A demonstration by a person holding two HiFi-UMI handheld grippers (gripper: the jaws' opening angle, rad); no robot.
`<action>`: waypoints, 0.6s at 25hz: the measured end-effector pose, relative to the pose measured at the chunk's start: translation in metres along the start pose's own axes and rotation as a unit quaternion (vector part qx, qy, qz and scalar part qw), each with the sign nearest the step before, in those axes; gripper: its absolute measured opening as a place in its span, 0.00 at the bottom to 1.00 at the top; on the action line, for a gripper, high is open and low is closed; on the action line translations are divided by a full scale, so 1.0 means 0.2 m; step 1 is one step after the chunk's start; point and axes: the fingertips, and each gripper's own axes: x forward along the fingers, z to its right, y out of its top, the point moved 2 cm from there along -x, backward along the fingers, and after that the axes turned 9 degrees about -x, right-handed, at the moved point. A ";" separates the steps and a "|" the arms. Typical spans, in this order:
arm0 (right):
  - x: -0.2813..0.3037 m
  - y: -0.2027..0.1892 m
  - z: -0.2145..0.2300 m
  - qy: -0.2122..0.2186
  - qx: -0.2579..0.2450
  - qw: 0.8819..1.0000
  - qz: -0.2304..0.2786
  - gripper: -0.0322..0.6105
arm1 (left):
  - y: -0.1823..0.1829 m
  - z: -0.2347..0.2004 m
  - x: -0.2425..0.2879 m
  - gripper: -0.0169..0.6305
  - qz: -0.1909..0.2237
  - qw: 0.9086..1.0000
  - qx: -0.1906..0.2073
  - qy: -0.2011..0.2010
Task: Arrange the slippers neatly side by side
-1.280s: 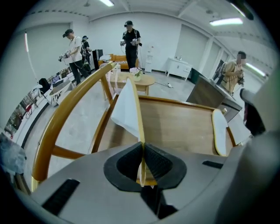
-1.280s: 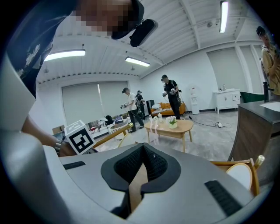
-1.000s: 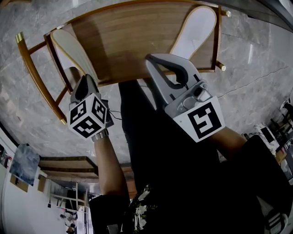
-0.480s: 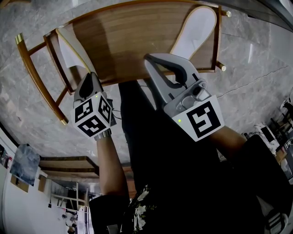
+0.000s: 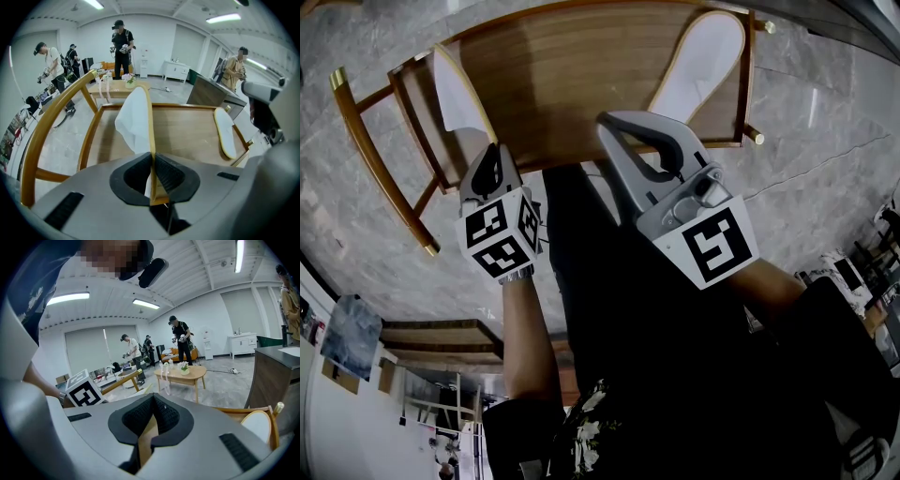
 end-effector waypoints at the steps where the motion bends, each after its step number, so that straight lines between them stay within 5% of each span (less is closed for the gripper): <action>1: 0.00 0.00 0.00 0.000 0.000 1.000 -0.001 0.05 | 0.00 0.01 0.00 0.06 -0.001 1.000 0.003 -0.002; 15: -0.01 -0.04 0.01 -0.008 0.002 1.000 -0.010 0.05 | -0.04 0.12 0.10 0.08 -0.024 0.999 0.010 -0.034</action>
